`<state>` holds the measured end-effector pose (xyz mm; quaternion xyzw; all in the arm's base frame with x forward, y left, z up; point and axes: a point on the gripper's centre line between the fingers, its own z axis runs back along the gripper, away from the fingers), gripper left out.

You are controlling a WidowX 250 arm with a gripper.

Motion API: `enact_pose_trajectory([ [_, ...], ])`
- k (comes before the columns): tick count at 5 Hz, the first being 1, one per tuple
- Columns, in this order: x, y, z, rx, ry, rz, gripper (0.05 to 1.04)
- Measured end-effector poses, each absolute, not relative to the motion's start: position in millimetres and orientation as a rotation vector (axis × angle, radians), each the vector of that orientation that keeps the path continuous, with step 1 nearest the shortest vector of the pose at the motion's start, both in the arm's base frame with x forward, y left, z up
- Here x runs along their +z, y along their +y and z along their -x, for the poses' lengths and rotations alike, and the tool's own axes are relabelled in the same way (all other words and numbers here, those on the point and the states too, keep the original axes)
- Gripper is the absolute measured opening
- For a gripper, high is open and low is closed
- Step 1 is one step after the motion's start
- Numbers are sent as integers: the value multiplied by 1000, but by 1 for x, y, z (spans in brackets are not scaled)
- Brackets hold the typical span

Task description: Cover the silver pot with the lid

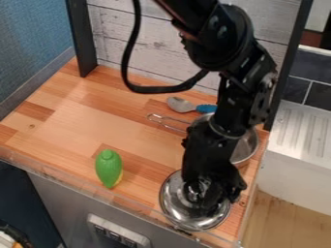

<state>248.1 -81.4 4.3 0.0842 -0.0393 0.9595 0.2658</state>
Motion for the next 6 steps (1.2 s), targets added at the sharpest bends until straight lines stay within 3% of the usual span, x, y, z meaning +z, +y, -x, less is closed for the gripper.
enact_pose_trajectory([
  [1,6,-78,-247,2590,-160,-221,386],
  [2,8,-79,-243,2616,-153,-208,271],
  [5,36,-77,-237,2606,-108,-163,270],
  [6,55,-72,-238,2616,-31,-128,270],
])
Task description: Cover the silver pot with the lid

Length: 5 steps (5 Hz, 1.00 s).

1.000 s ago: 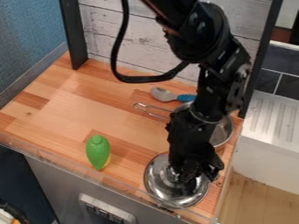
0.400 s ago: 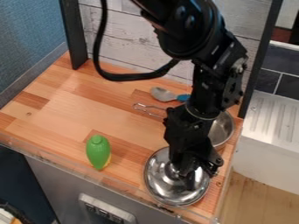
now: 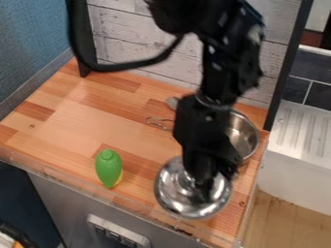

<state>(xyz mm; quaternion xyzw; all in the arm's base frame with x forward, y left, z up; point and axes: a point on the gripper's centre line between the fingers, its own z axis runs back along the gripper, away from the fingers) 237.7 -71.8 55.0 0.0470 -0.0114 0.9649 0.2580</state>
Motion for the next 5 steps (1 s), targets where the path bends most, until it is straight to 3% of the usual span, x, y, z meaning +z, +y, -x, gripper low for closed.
enact_pose_trajectory([
  [1,73,-73,-241,2625,28,-82,270],
  [3,93,-72,-274,2644,62,0,270],
  [5,71,-68,-318,2663,-34,-70,270],
])
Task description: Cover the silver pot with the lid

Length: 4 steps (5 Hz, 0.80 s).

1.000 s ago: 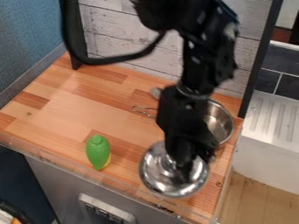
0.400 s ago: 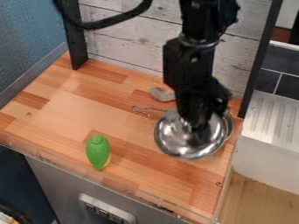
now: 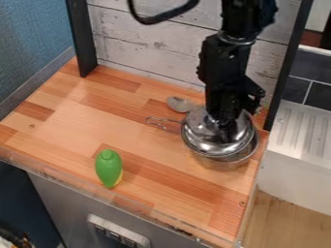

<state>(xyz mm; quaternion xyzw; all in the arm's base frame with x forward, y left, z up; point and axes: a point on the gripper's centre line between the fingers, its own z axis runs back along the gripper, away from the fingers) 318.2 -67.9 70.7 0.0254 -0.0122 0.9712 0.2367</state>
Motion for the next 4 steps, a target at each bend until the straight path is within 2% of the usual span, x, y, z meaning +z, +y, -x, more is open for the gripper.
enact_pose_trajectory([
  [2,53,-67,-339,2669,-87,-113,270],
  [3,45,-67,-339,2660,-96,-144,270],
  [4,44,-73,-337,2646,-85,-144,270],
])
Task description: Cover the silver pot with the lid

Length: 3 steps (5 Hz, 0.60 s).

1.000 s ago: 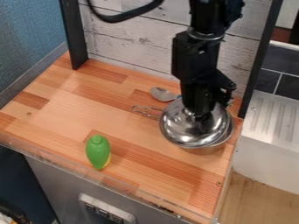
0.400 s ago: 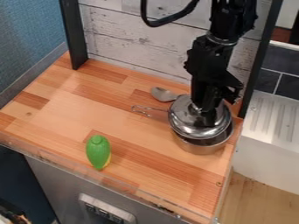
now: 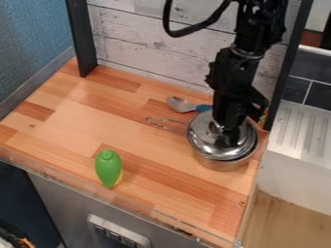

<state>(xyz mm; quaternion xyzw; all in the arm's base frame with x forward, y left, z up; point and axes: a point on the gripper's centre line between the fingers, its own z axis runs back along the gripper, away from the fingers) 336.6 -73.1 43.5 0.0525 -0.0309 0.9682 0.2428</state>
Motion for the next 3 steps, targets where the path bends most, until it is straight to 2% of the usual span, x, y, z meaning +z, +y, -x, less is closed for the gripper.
enact_pose_trajectory([
  [1,42,-76,-335,2629,-82,-147,327],
  [2,43,-76,-333,2627,-79,-166,531],
  [3,44,-74,-332,2644,-89,-178,836],
])
